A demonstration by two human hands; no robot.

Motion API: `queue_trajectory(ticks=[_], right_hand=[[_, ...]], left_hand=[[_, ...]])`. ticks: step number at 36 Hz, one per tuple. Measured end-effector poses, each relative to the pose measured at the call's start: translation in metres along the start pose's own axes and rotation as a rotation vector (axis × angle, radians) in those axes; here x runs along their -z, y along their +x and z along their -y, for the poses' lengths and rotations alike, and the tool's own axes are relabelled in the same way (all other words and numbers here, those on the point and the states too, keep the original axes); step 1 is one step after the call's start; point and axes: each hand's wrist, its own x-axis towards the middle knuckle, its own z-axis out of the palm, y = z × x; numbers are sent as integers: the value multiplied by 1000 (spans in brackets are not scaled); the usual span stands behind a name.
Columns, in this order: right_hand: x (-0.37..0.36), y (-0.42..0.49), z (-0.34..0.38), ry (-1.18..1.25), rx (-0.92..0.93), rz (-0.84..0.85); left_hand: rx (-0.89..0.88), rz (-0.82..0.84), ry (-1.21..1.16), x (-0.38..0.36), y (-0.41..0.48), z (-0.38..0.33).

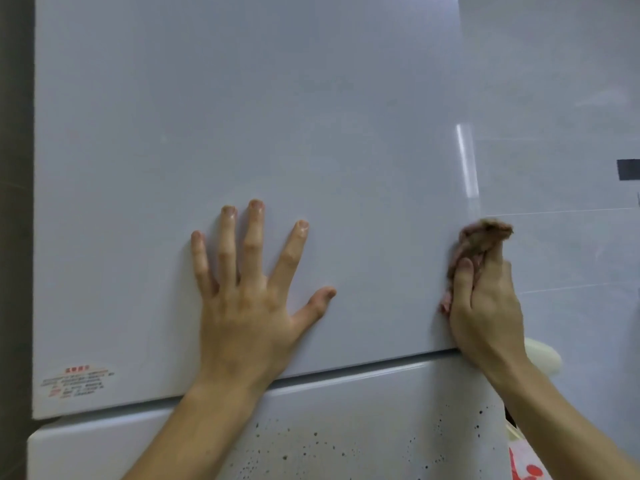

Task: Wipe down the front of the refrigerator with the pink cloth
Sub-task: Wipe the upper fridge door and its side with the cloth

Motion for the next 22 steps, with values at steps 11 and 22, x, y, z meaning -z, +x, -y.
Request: queue_trajectory(ticks=[11,22], right_hand=[[-6,43,10,11,-27,-16],[3,-39,-17,-30,-149,-30]], left_hand=[[-5,-34,14,-4,-1,0],[-1,-28,-2,-3,-1,1]])
